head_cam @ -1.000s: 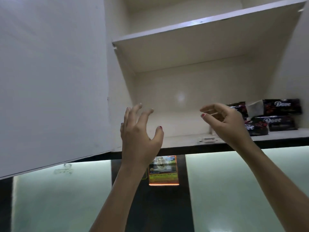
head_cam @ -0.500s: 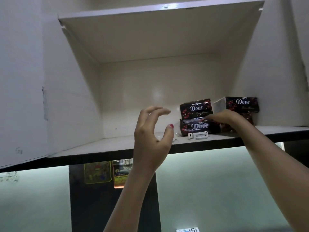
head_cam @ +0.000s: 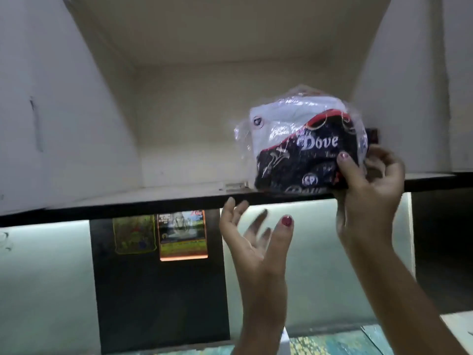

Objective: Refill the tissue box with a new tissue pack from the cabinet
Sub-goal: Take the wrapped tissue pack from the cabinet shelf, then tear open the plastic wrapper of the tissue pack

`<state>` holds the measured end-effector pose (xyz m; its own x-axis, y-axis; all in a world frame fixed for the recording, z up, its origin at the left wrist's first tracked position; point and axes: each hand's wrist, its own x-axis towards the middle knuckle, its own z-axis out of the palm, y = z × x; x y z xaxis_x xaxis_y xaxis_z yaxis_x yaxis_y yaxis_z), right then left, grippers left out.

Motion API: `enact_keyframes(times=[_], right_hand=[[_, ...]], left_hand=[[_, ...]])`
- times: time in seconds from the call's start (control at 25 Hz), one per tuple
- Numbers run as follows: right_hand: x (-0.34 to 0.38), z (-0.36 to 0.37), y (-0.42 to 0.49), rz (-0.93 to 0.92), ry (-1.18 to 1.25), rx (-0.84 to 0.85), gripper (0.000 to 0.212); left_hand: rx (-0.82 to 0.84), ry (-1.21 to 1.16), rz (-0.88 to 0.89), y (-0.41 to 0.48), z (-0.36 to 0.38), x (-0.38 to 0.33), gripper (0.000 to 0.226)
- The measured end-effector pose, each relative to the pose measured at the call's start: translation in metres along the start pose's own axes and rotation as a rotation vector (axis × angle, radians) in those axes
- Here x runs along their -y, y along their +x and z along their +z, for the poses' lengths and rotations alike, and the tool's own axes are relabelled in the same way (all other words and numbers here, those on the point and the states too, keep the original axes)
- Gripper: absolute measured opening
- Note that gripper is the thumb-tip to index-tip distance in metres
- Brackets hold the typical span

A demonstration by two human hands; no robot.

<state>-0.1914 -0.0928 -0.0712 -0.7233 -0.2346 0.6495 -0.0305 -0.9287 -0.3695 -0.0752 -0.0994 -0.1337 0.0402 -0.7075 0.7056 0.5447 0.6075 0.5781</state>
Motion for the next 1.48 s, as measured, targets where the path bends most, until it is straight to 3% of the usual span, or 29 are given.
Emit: enact_keyframes(times=[0.08, 0.16, 0.36, 0.44, 0.56, 0.64, 0.68, 0.76, 0.84, 0.96, 1.04, 1.12, 1.28, 1.4, 1.48], right_hand=[[-0.005, -0.027, -0.056, 0.053, -0.002, 0.079, 0.046], [-0.022, -0.059, -0.119, 0.207, -0.07, 0.114, 0.058], [-0.057, -0.146, -0.218, 0.727, -0.433, 0.395, 0.085], [-0.055, -0.168, -0.224, 0.725, -0.551, 0.4, 0.082], [-0.055, -0.187, -0.21, 0.464, -0.647, 0.294, 0.041], [-0.06, -0.194, -0.202, 0.42, -0.785, 0.356, 0.041], [-0.062, -0.195, -0.2, 0.494, -0.802, 0.43, 0.042], [-0.068, -0.197, -0.2, 0.719, -0.78, 0.568, 0.049], [-0.072, -0.203, -0.202, 0.823, -0.744, 0.552, 0.041], [-0.076, -0.213, -0.195, 0.76, -0.702, 0.448, 0.028], [-0.077, -0.214, -0.187, 0.808, -0.675, 0.511, 0.025], [-0.081, -0.218, -0.182, 0.94, -0.644, 0.525, 0.023], [-0.095, -0.236, -0.175, 1.268, -0.527, 0.335, 0.025], [-0.102, -0.237, -0.179, 1.367, -0.497, 0.444, 0.014], [-0.106, -0.23, -0.18, 1.352, -0.565, 0.545, 0.022]], left_hand=[[0.019, -0.224, -0.173, -0.022, -0.012, 0.014, 0.081], [-0.094, -0.314, -0.274, -0.042, -0.039, 0.035, 0.089], [-0.385, -0.244, -0.592, -0.11, -0.131, 0.094, 0.088], [-0.439, -0.213, -0.726, -0.137, -0.156, 0.109, 0.097], [-0.454, -0.142, -0.861, -0.165, -0.177, 0.124, 0.101], [-0.407, -0.065, -0.901, -0.176, -0.181, 0.128, 0.072], [-0.37, -0.049, -0.918, -0.179, -0.182, 0.129, 0.053], [-0.306, -0.036, -0.959, -0.179, -0.181, 0.13, 0.038], [-0.287, -0.043, -0.97, -0.177, -0.18, 0.132, 0.034], [-0.294, -0.021, -0.967, -0.174, -0.177, 0.136, 0.032], [-0.286, 0.03, -0.961, -0.174, -0.174, 0.142, 0.015], [-0.28, 0.051, -0.969, -0.176, -0.17, 0.15, 0.018], [-0.385, 0.064, -0.96, -0.176, -0.168, 0.162, 0.017], [-0.416, 0.075, -0.963, -0.178, -0.176, 0.169, 0.016], [-0.389, 0.086, -0.977, -0.175, -0.177, 0.171, 0.014]])
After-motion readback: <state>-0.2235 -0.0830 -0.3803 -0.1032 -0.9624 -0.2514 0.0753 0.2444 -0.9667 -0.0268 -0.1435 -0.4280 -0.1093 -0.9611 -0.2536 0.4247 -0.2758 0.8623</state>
